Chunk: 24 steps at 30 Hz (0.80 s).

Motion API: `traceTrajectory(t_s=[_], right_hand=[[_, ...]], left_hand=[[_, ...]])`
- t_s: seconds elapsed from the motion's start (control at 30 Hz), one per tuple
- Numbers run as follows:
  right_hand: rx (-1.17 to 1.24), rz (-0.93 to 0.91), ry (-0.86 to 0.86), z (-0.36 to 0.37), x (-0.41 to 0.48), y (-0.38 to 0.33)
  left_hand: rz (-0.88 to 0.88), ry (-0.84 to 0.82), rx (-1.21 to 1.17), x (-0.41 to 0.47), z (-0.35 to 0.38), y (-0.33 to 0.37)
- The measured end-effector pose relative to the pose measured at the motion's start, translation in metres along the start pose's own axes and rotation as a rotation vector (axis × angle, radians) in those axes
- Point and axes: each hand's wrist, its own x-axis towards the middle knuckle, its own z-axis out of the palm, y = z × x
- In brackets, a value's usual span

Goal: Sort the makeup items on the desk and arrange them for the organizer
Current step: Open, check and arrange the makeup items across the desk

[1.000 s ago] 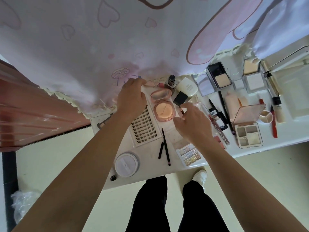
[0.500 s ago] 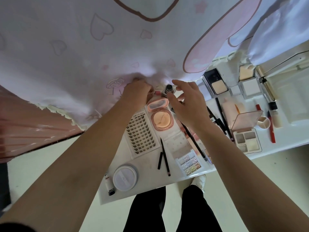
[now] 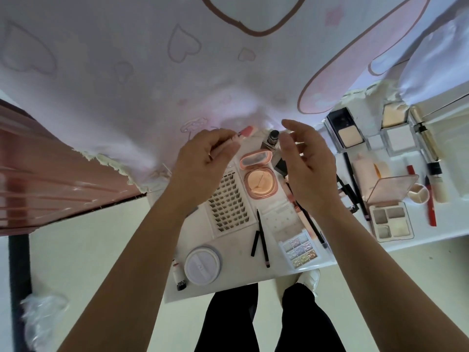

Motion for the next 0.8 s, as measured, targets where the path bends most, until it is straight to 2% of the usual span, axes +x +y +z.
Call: traceTrajectory(t_s=[0.07,0.13,0.2,0.37,0.5,0.63,0.7,0.8], right_hand=[[0.204,0.072,-0.158,-0.002,-0.007,-0.013],[0.231,0.112,-0.276,-0.003,-0.015,-0.018],[0.250,0.161,-0.309,-0.004,-0.021,-0.014],[0.473,0.326,-0.401,-0.017,-0.045,0.004],[0.430,0.363,-0.440,-0.032,-0.073,0.016],[0.317,0.290,-0.452,-0.050,-0.099,0.022],[0.341,0.322,-0.453,-0.060,-0.110,0.025],[0.446,0.440,-0.453,-0.073,-0.125,0.024]], left_hand=[[0.033,-0.025,-0.031,-0.017,-0.002,0.002],[0.045,-0.052,-0.075,-0.033,-0.001,0.004],[-0.031,-0.053,-0.181,-0.042,0.005,0.002],[-0.271,0.077,-0.620,-0.076,0.023,0.005],[-0.449,0.168,-0.812,-0.115,0.053,0.007],[-0.622,0.144,-0.959,-0.146,0.078,0.011],[-0.602,0.150,-0.872,-0.156,0.086,0.017],[-0.459,0.188,-0.519,-0.170,0.094,0.035]])
